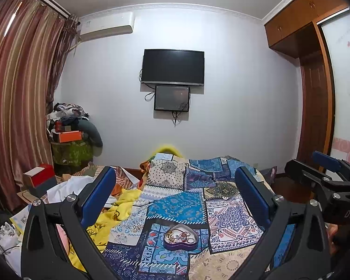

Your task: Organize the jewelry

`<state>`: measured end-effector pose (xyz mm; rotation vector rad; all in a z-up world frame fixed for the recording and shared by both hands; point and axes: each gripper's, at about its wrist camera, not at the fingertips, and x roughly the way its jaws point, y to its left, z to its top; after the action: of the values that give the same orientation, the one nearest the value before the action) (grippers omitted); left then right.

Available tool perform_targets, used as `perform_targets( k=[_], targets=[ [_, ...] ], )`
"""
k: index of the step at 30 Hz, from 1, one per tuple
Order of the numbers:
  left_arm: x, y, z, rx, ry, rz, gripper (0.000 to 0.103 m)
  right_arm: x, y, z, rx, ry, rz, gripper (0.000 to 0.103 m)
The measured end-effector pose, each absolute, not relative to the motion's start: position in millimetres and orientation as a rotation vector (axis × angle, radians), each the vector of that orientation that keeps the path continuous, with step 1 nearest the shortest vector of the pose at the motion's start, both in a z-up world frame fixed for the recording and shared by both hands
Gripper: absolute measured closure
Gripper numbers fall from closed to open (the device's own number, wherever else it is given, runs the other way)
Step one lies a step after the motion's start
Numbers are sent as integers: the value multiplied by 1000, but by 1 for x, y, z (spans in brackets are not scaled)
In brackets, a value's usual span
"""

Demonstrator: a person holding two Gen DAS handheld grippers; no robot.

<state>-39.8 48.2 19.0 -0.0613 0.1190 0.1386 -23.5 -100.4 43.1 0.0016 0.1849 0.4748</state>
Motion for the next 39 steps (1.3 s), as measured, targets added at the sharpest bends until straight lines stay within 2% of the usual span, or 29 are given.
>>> perform_targets(
  k=[39],
  targets=[
    [-35,58,17,-76,135,104,1,-21,-102,44,6,210,471,0]
  ],
)
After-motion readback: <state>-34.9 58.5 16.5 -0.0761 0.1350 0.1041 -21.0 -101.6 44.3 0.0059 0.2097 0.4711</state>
